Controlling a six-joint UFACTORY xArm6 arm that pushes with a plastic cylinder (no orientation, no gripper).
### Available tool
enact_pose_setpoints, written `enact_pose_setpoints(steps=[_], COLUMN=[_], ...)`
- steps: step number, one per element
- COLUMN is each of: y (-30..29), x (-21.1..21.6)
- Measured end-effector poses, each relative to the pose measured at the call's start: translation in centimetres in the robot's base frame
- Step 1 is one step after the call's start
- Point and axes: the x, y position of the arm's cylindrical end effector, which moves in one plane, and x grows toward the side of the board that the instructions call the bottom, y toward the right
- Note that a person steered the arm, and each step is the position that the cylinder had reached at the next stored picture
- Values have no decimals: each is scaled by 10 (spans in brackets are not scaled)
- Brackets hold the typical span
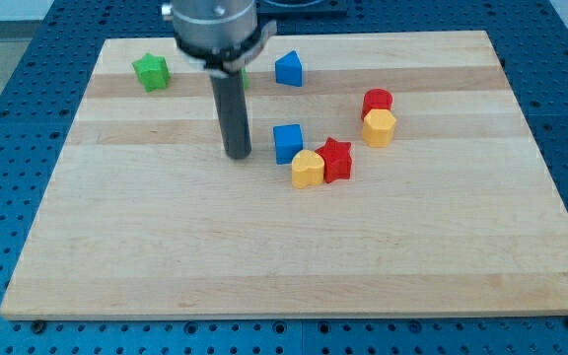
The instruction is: Place the blue cube to the top center of the board
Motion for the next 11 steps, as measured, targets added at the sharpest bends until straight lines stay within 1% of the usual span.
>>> enact_pose_setpoints(steps=[1,2,3,4,5,6,7,8,9,10,11], y=[0,16,38,53,78,88,75,42,26,53,83], x=[7,-5,-42,-47,-64,-73,-73,-56,-30,13,-1])
